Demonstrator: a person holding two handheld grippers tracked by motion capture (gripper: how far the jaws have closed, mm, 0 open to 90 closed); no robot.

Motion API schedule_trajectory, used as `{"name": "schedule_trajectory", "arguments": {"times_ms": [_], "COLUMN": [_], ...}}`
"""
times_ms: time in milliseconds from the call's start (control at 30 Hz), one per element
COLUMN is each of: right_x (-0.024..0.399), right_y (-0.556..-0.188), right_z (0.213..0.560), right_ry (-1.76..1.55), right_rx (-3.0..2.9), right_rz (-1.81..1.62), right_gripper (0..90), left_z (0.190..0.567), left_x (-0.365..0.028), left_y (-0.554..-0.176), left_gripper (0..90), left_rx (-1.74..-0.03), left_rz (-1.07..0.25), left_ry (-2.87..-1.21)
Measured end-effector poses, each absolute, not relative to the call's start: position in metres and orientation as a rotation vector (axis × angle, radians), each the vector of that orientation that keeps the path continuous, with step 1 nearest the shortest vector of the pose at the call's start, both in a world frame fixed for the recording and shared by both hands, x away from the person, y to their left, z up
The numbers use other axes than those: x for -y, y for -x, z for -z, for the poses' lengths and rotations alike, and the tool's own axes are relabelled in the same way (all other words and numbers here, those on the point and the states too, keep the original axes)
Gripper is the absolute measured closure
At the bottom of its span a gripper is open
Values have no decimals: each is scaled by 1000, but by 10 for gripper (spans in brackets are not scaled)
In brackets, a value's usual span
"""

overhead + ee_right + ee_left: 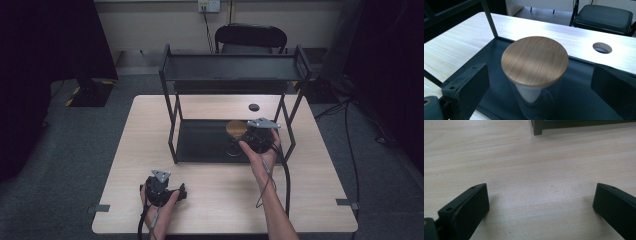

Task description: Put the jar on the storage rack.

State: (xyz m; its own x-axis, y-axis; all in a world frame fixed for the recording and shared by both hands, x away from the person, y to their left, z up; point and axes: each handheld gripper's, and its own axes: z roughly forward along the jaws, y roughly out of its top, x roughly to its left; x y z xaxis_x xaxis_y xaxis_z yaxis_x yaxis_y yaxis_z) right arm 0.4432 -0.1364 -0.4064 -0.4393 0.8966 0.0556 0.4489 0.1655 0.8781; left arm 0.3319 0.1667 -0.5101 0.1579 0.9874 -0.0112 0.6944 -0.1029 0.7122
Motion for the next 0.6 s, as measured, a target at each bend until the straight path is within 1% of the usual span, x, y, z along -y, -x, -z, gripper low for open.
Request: {"name": "schedule_trajectory", "arguments": {"times_ms": [600], "right_x": [156], "right_y": [-416], "right_z": [403], "right_ry": [-1294], "right_rx": [-1915], "right_rz": [-1262], "right_gripper": [11], "left_z": [510], "left_x": [-167], "left_y": [-332], "left_gripper": [1], "left_rx": [-1596], "left_rz": [-655], "left_ry": [-1862]}}
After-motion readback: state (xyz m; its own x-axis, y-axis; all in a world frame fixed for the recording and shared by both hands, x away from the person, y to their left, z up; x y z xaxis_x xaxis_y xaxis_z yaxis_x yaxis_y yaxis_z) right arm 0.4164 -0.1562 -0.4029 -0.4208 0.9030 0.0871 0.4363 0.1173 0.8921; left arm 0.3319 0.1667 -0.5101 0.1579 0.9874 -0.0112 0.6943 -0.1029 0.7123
